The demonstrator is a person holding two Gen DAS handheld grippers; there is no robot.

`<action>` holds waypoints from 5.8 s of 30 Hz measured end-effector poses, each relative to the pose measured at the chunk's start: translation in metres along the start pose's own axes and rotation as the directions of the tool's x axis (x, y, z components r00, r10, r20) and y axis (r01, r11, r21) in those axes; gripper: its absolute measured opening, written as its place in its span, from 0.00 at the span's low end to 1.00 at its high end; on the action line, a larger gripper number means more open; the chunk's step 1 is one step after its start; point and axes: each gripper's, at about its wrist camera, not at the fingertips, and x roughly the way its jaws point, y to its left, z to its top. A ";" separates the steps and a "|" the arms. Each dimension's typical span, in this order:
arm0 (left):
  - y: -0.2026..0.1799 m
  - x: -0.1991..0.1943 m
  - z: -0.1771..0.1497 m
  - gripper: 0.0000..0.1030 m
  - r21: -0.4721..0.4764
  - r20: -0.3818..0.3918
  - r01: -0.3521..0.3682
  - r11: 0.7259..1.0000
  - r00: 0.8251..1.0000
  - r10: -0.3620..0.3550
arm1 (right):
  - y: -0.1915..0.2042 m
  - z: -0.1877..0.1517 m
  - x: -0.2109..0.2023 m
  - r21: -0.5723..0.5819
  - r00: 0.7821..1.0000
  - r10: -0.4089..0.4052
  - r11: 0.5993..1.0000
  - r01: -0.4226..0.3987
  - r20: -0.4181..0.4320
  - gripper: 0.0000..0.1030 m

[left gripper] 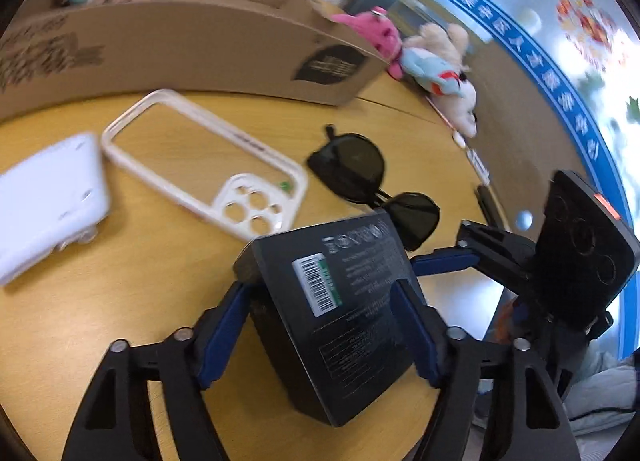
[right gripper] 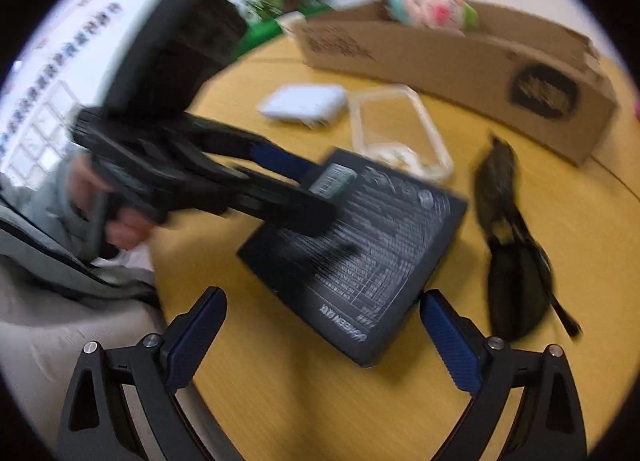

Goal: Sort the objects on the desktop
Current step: 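Grasp the black UGREEN box with the left tool and lift it, then carry the black box into the cardboard box and open the left tool, then raise the left tool out of the cardboard box, then move the right tool to the black sunglasses and close on a temple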

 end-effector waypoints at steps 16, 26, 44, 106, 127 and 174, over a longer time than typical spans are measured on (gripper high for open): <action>-0.003 -0.031 0.011 0.36 0.005 0.043 -0.006 1.000 0.999 0.006 | 0.013 0.025 0.005 -0.112 0.959 -0.232 0.961 0.252 0.161 0.95; 0.028 -0.046 0.019 0.30 -0.073 0.097 -0.072 0.995 0.992 0.079 | -0.003 0.062 0.023 -0.176 0.972 -0.220 0.957 0.232 0.086 0.94; 0.018 -0.030 0.012 0.46 -0.049 0.078 -0.064 0.997 0.995 0.068 | 0.011 0.017 0.047 -0.194 0.962 -0.270 0.942 0.274 0.051 0.83; 0.127 0.045 0.426 0.44 0.023 0.135 -0.356 0.934 0.927 0.350 | -0.328 0.304 0.082 0.365 0.949 -0.315 0.882 0.299 -0.015 0.83; 0.122 -0.090 0.189 0.83 0.020 0.238 -0.541 0.841 0.819 0.522 | -0.167 0.169 -0.008 0.258 0.951 -0.307 0.917 0.303 -0.026 0.92; -0.031 -0.011 0.040 0.85 0.163 0.082 -0.139 0.977 0.989 0.127 | -0.068 -0.025 -0.016 0.078 0.940 -0.235 0.962 0.261 -0.249 0.94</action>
